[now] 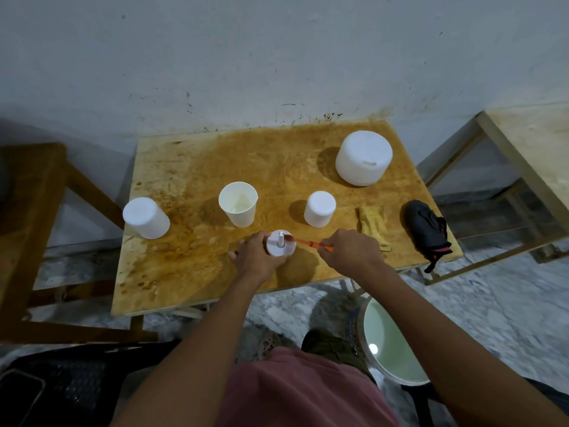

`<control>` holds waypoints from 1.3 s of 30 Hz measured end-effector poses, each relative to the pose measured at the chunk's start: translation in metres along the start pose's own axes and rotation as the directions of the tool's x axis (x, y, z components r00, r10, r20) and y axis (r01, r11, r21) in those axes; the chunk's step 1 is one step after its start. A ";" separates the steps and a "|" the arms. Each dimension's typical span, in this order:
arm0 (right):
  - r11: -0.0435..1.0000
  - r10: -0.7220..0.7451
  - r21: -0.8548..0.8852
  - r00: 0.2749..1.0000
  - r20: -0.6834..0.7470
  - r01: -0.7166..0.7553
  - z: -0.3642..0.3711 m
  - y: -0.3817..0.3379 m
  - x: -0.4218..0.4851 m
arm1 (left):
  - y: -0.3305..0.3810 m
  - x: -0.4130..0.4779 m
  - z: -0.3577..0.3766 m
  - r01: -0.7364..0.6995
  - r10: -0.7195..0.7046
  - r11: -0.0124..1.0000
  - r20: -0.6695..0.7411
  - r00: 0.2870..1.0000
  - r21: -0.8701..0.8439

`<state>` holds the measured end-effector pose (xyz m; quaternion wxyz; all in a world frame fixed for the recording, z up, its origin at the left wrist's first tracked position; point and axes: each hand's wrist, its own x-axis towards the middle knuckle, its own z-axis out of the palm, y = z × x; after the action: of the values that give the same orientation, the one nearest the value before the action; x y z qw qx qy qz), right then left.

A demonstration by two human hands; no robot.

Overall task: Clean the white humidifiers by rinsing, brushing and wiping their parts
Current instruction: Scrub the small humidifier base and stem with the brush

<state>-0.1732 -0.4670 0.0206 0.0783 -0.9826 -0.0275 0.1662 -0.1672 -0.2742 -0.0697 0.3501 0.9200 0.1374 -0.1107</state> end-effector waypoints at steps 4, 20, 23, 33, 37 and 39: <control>0.994 0.022 0.108 0.999 0.042 -0.026 -0.001 -0.001 -0.001 | 0.002 -0.001 0.001 -0.002 0.002 1.000 -0.006 1.000 -0.007; 0.468 0.249 0.817 0.937 0.243 -0.336 0.044 -0.014 -0.033 | 0.001 0.000 -0.001 -0.020 0.020 1.000 -0.003 1.000 0.014; 0.390 0.253 0.859 0.935 0.247 -0.333 0.047 -0.024 -0.041 | 0.000 0.001 0.000 -0.013 0.013 0.999 0.003 1.000 0.049; 0.244 0.271 0.927 0.938 0.217 -0.285 0.062 -0.041 -0.058 | 0.002 -0.001 -0.001 -0.012 0.012 0.999 0.008 1.000 0.047; 0.256 0.270 0.940 0.950 0.154 -0.225 0.064 -0.045 -0.061 | 0.002 -0.002 -0.002 -0.016 0.016 0.998 0.003 1.000 0.053; 0.262 0.281 0.938 0.948 0.152 -0.228 0.064 -0.046 -0.063 | 0.003 -0.002 -0.002 -0.019 0.019 0.999 0.006 1.000 0.045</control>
<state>-0.2547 -0.4179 -0.0113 0.6117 -0.7426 0.2349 0.1384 -0.1678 -0.2754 -0.0664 0.3308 0.9286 0.1250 -0.1128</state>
